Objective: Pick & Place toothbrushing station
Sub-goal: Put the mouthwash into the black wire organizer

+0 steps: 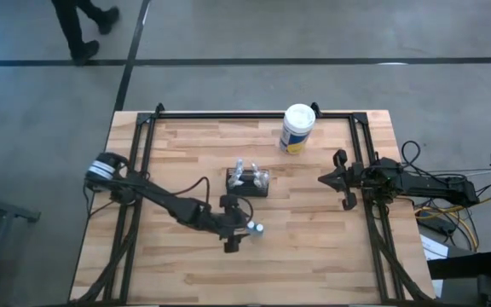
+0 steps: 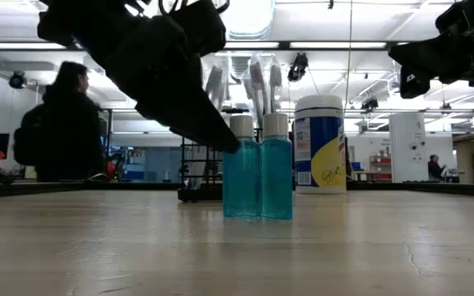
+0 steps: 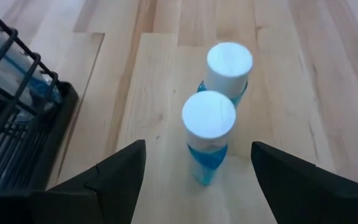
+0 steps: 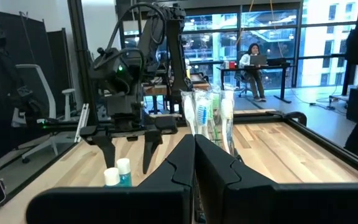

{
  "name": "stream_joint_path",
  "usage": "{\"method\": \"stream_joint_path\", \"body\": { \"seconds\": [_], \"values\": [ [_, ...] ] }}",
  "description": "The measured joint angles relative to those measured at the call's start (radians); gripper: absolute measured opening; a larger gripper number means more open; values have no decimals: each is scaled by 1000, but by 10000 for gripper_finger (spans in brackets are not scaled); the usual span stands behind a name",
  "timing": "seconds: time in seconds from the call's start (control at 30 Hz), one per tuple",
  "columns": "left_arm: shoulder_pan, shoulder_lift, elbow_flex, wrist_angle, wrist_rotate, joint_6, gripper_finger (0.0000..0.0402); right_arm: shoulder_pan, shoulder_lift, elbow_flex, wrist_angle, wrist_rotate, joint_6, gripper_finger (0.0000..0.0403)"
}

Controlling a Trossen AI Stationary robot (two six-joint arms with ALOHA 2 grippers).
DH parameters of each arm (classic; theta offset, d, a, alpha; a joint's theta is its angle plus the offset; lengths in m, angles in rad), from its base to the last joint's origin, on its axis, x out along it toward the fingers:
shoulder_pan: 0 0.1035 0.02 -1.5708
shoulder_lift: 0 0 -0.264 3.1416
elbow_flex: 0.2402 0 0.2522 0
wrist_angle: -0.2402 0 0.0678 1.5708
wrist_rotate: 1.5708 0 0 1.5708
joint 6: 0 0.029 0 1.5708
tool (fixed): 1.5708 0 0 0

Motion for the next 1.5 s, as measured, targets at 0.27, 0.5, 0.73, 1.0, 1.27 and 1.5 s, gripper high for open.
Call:
{"method": "stream_joint_path", "body": {
  "seconds": [0.27,0.5,0.73,1.0,1.27,1.5],
  "values": [
    [15,37,0,36,5,22,294,0,0,0,0,0,-1,8],
    [25,55,3,53,37,30,293,0,0,0,0,0,-4,8],
    [31,54,7,94,44,70,270,0,0,0,0,0,-8,8],
    [40,53,4,90,90,81,177,0,0,0,0,0,-8,8],
    [41,52,25,91,109,149,90,0,0,0,0,1,-16,8],
    [35,32,48,60,127,161,90,0,0,0,1,1,-13,8]
  ]
}}
